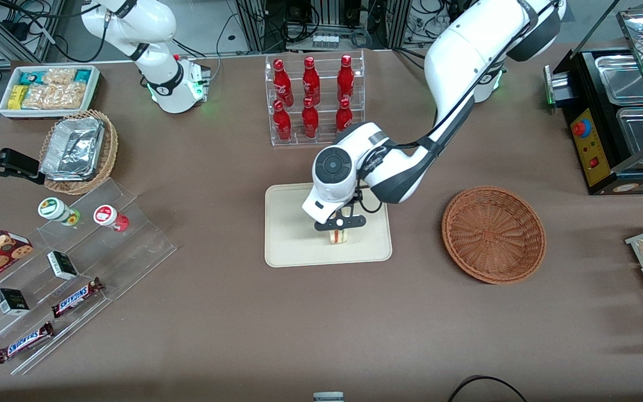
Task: Place sandwich from basket to tray
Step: 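Lift the sandwich and carry it with the left gripper over the tray, then lower the sandwich onto the tray and open the left gripper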
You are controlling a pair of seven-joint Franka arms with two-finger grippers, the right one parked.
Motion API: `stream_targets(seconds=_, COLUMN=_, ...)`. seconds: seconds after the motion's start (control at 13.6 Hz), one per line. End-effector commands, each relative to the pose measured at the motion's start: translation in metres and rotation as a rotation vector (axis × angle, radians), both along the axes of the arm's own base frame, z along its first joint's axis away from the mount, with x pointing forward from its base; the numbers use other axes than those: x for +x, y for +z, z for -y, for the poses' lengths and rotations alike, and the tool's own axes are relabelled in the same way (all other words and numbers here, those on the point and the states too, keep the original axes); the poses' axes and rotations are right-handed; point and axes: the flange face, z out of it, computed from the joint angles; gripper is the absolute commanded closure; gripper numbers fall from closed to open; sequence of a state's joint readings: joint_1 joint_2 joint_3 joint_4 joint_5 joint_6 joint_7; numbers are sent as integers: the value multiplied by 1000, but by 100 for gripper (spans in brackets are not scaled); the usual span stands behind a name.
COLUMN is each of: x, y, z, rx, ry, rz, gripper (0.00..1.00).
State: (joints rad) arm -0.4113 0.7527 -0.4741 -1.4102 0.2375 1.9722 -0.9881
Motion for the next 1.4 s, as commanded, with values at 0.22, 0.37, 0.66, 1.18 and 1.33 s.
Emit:
stream_targets(seconds=0.22, x=1, y=-22, z=15, rx=36, ry=25, rz=43, gripper=100)
stream_targets(seconds=0.37, x=1, y=-25, z=15, rx=39, ry=31, rz=40, gripper=100)
stream_targets(seconds=0.66, x=1, y=-35, z=15, rx=53, ry=72, rz=35, gripper=100)
stream_targets(seconds=1.18, x=1, y=-33, z=17, rx=43, ry=69, rz=44, gripper=0)
stream_targets(seconds=1.33, x=2, y=-27, z=17, rx=41, ry=69, rz=50, gripper=0)
